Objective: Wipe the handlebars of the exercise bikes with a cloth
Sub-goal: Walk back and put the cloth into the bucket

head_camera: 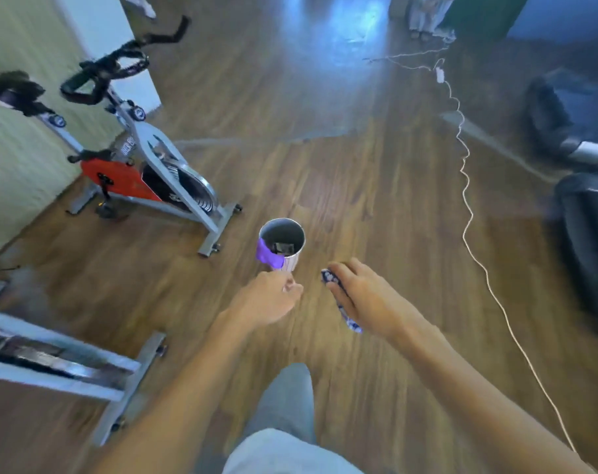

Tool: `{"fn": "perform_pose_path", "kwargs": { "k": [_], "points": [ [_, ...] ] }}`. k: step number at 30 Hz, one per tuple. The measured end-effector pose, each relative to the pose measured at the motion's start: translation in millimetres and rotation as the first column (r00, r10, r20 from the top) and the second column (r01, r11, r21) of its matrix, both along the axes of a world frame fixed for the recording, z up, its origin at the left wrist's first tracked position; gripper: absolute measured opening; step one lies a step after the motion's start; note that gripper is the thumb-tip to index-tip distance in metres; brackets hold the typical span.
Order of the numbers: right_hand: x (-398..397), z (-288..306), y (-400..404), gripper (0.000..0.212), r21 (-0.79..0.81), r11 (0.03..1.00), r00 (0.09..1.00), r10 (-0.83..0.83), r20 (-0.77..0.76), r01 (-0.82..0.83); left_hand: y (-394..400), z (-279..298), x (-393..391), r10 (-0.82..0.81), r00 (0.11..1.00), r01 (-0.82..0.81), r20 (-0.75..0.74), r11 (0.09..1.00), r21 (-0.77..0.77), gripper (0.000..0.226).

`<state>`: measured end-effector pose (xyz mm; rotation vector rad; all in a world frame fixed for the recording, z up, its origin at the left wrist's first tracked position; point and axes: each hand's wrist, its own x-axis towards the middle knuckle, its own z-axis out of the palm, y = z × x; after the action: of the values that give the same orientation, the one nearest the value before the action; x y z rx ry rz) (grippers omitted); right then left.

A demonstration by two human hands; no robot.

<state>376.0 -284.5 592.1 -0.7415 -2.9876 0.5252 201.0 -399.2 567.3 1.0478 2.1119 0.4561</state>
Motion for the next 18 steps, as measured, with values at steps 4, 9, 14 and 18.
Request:
{"fn": "perform_pose_path", "kwargs": {
  "k": [4, 9, 14, 18],
  "points": [
    [-43, -26, 95, 0.028, 0.049, 0.987, 0.986, 0.148, 0.072, -0.151, 92, -22, -23, 0.048, 0.998, -0.047, 0.038, 0.998, -0.032, 0.031],
    [-95, -31, 198, 0.023, 0.113, 0.945, 0.951, 0.298, 0.082, -0.306, 198, -42, -63, 0.159, 0.986, -0.156, 0.041, 0.985, -0.069, 0.031],
    [-148, -31, 286, 0.033, 0.034, 0.916, 0.912, 0.394, 0.112, -0.4, 272, -39, -100, 0.307, 0.951, -0.303, 0.043, 0.948, -0.094, 0.029],
    [-190, -77, 347, 0.029, 0.017, 0.847, 0.84, 0.524, 0.143, -0.531, 306, -63, -123, 0.501, 0.864, -0.494, 0.054, 0.863, -0.102, 0.03]
  ]
}}
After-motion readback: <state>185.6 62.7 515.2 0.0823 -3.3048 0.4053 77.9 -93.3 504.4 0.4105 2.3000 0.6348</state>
